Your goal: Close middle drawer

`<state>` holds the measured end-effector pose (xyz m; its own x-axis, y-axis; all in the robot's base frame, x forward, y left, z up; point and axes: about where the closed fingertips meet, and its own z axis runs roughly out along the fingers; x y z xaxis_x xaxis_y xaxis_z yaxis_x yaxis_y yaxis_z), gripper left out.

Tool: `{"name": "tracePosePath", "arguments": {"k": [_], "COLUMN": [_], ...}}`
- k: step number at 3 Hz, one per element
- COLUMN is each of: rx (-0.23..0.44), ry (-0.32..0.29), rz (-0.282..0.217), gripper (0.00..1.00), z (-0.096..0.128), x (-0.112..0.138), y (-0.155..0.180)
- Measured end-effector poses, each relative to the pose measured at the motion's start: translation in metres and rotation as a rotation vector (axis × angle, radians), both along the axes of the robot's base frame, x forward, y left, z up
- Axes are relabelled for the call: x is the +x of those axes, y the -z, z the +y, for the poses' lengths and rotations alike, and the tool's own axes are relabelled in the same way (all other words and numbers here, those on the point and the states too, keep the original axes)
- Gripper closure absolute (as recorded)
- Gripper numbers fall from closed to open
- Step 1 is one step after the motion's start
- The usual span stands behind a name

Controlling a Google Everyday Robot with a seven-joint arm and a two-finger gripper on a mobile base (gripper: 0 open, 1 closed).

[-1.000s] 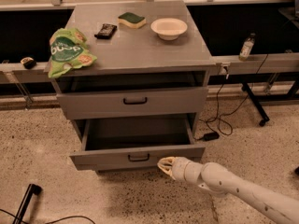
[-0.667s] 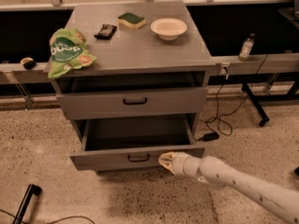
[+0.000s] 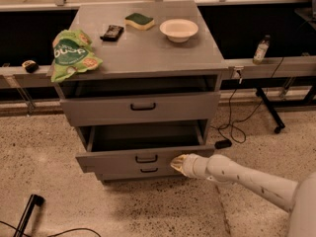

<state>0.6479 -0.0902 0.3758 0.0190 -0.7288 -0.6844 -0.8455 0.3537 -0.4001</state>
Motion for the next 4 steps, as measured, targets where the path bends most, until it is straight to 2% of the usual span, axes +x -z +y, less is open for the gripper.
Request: {"name": "tracePosePath", "arguments": {"k": [1, 3, 4], "rx": [0.003, 0.044, 0.062], "ry": [0.010, 0.019, 0.002], "rz": [-0.006, -0.064, -0.074], "gripper": [1.00, 1.00, 1.00], "z": [-0.002, -0.002, -0.008], "x": [0.022, 0.076, 0.088], "y": [0.007, -0.003, -0.006]}}
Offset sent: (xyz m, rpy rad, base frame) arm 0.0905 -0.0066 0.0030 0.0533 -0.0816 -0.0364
